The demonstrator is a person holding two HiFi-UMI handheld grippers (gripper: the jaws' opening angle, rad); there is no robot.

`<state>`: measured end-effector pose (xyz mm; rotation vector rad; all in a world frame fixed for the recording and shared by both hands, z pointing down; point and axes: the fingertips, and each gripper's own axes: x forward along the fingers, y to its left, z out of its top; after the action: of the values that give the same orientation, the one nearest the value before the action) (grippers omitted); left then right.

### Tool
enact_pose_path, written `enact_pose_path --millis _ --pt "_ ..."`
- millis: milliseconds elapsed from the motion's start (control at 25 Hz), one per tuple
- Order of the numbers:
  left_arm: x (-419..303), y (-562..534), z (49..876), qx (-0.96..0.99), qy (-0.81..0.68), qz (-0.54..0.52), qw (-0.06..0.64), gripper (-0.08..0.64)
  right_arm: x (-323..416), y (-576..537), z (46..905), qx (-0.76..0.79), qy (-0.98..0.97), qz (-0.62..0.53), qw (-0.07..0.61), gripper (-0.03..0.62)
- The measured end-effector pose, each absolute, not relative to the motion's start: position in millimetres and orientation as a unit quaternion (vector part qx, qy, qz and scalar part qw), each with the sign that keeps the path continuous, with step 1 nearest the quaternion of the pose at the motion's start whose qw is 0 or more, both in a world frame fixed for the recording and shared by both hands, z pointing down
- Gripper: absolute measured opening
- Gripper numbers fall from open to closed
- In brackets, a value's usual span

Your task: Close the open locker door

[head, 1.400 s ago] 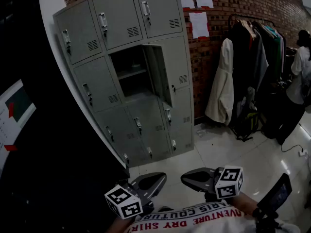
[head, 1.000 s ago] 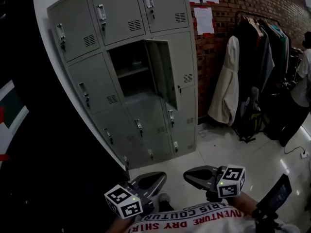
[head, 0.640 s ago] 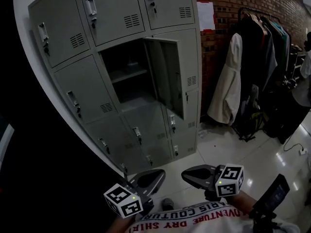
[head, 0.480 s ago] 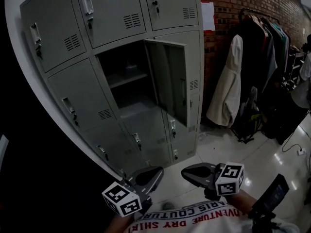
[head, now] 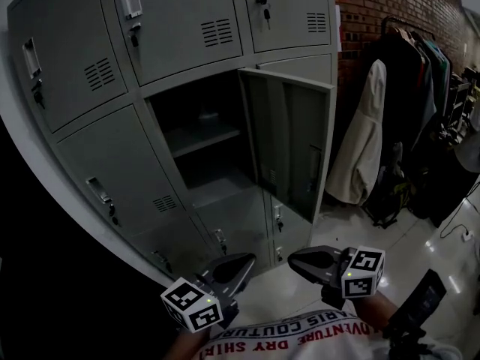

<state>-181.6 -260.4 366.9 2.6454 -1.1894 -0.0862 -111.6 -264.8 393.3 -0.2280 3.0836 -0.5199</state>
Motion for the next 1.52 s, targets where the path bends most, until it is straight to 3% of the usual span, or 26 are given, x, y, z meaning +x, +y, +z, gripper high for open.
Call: enact_pose_path --millis 240,760,1280,1520 --pt "-203 -292 376 0.904 -0.401 -0.035 0.140 0.005 -93 -315 395 -0.139 0.977 -0.159 0.000 -0.006" --pt "-206 -317 381 0.918 -0.370 -0.025 0.143 0.005 -9 -453 307 -0.357 0.931 -0.045 0.062 -0.006" --pt "-220 -323 381 0.923 -0.355 -0.027 0.147 0.005 -35 -458 313 -0.359 0.932 -0.029 0.031 -0.006" --pt "-228 -322 386 0.921 -0.357 -0.030 0.151 0.005 -79 -418 311 -0.293 0.956 -0.022 0.025 -0.006"
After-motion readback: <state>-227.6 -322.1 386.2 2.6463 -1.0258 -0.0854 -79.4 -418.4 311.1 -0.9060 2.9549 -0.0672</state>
